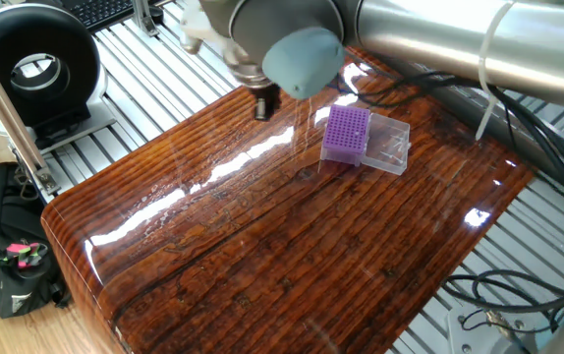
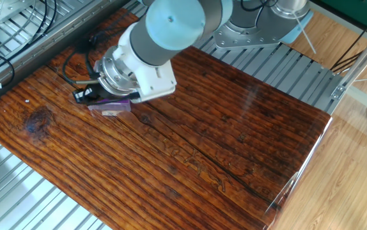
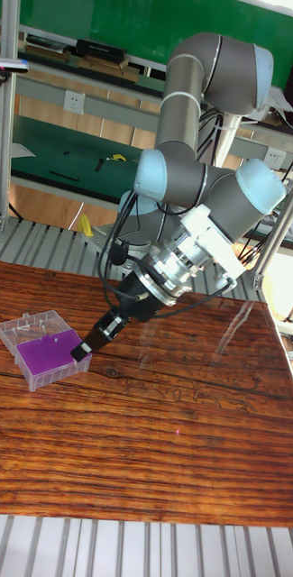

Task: Insert a small pipette tip into the holder for small pipette tips

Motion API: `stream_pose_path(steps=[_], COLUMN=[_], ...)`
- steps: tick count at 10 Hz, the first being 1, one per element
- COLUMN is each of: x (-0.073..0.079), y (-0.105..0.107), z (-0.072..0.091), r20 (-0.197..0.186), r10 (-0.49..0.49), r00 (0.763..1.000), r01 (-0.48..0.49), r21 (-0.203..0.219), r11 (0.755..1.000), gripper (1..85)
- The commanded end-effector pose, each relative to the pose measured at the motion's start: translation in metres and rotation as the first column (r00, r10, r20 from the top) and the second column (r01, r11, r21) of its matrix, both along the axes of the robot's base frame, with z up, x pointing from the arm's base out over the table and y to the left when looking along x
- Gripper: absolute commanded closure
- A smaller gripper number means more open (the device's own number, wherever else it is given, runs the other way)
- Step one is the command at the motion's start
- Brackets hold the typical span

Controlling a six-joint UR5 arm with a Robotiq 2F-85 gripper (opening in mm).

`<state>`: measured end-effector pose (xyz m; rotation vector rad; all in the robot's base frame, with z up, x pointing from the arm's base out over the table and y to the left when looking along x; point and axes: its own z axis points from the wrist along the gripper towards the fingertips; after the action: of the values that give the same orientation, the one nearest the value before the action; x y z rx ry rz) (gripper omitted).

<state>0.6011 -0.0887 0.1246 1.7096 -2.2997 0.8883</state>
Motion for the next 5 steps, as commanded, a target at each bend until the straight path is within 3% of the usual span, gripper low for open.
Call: stream_pose_path(steps=[1, 3, 5], x=[-0.005, -0.009, -0.017], y=[-0.022, -0.035, -0.026], z=[-0.007, 0.0, -0.007], r20=[-0.094, -0.149, -0.226], r10=[0.105, 0.138, 0.202], r00=[0.99, 0.979, 0.953], r01=[-0.109, -0.153, -0.219], r21=[-0.037, -0.094, -0.057], r11=[0.993, 0.984, 0.974], gripper=[84.7, 84.7, 84.7])
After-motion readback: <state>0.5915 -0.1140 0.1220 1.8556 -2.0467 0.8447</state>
